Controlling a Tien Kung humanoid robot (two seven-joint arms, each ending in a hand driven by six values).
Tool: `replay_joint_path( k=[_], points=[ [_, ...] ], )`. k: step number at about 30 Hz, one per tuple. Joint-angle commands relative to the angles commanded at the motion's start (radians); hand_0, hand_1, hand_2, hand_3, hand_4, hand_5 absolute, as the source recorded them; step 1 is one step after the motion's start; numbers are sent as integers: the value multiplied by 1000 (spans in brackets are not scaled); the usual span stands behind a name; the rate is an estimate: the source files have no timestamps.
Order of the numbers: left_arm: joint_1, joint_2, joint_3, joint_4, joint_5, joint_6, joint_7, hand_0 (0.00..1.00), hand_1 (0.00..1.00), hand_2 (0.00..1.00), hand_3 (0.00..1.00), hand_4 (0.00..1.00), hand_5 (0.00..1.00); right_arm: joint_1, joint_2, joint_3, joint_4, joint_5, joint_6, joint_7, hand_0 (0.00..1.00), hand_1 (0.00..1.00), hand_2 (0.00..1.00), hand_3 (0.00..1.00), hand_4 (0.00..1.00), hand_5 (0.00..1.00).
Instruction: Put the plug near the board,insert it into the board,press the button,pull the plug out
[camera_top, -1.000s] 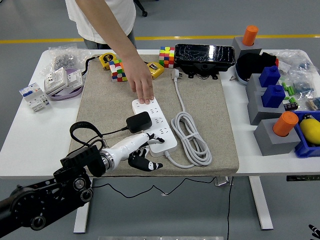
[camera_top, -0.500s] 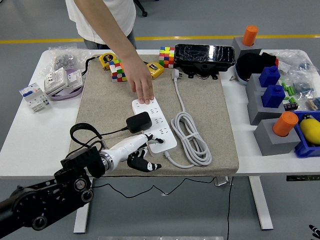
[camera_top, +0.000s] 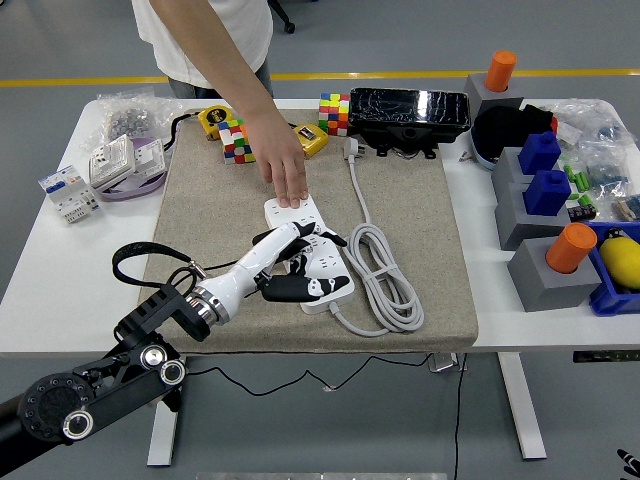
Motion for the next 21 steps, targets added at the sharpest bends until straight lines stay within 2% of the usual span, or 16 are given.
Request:
replay_joint_path(
  k=[2, 3, 10, 20, 21],
  points=[
    [1, 1, 1, 2, -44, 11, -62, 147, 108, 184, 584, 801, 279, 1, 1, -1, -1, 1, 0, 0, 532, 626, 612, 548, 884, 411],
    [1, 2, 0, 2, -46, 11, -70, 147, 108, 184, 584, 801, 279, 0, 1, -2, -2, 1, 0, 0, 532, 626, 612, 548, 884, 411],
    [0, 4, 0, 2, -32, 4, -51, 158, 127, 209, 575, 797, 290, -1, 1, -5, -3, 2, 1, -1, 532, 626, 612, 547, 884, 411],
    [2, 7, -4, -1, -17, -1, -28, 153, 119, 196, 577, 794, 290, 1, -1, -6, -1, 2, 0, -1, 532, 626, 612, 547, 884, 410],
    [0, 7, -4, -1, -15, -9, -11, 153, 119, 196, 577, 794, 290, 1, -2, -7, -1, 2, 0, -1, 532, 626, 612, 547, 884, 410]
  ],
)
